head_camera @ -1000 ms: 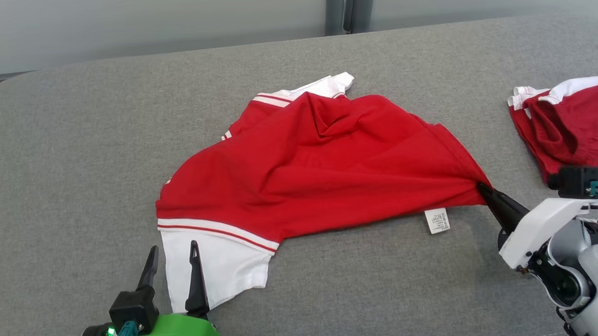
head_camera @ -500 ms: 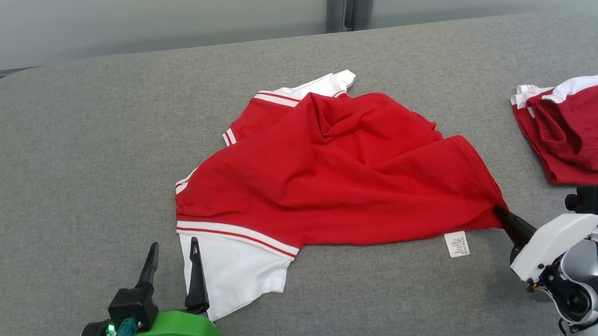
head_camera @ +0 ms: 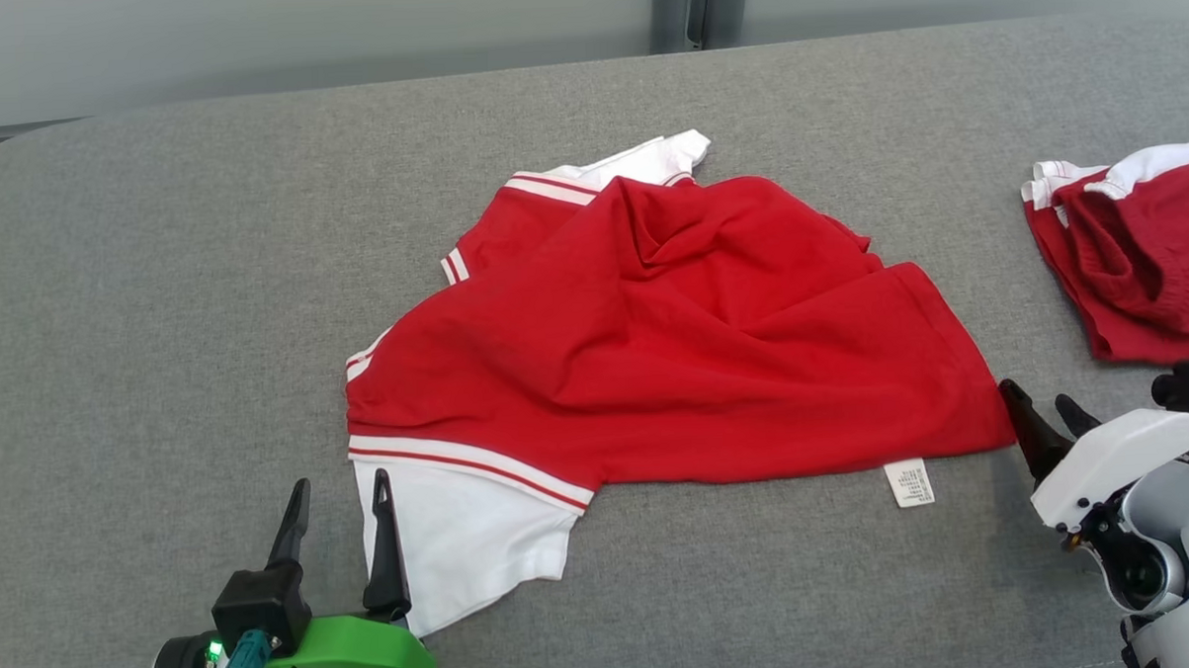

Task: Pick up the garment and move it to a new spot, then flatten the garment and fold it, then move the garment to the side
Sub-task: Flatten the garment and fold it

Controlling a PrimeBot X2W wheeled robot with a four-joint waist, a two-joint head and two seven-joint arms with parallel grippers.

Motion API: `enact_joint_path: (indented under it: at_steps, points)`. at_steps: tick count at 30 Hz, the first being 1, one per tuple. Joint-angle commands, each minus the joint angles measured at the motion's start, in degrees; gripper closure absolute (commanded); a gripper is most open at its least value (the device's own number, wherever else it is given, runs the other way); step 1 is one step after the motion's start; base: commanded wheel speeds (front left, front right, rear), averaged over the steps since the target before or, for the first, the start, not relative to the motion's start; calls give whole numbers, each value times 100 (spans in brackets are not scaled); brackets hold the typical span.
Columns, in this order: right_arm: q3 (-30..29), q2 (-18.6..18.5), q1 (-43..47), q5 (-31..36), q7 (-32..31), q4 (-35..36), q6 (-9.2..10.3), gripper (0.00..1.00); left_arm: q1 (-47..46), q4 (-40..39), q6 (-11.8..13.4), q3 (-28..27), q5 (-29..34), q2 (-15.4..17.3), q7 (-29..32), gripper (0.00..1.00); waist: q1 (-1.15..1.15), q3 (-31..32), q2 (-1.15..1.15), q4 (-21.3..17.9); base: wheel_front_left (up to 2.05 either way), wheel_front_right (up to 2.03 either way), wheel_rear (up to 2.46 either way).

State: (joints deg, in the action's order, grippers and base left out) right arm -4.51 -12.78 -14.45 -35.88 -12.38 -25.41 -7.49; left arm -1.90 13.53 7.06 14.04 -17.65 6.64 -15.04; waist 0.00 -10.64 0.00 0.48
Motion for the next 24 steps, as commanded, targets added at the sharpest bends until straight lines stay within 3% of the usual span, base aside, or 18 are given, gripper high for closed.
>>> enact_joint_path:
  at_steps: [1,5,13,24]
  points:
    - [5,-85,-87,49,141,-85,0,0,-65,9,-17,0,36,46,-17,0,0,12,0,-37,0,0,0]
    - [144,-195,-169,56,507,-175,0,0,-57,-5,-23,19,51,44,-17,0,0,56,0,-95,0,0,0]
    - [686,-361,-195,417,1350,444,0,0,135,-188,10,-15,42,67,-17,0,0,354,0,-221,0,0,0]
    - [1060,146,73,1474,1897,1277,0,0,622,-531,110,-60,-94,128,17,0,0,1024,0,-169,0,0,0]
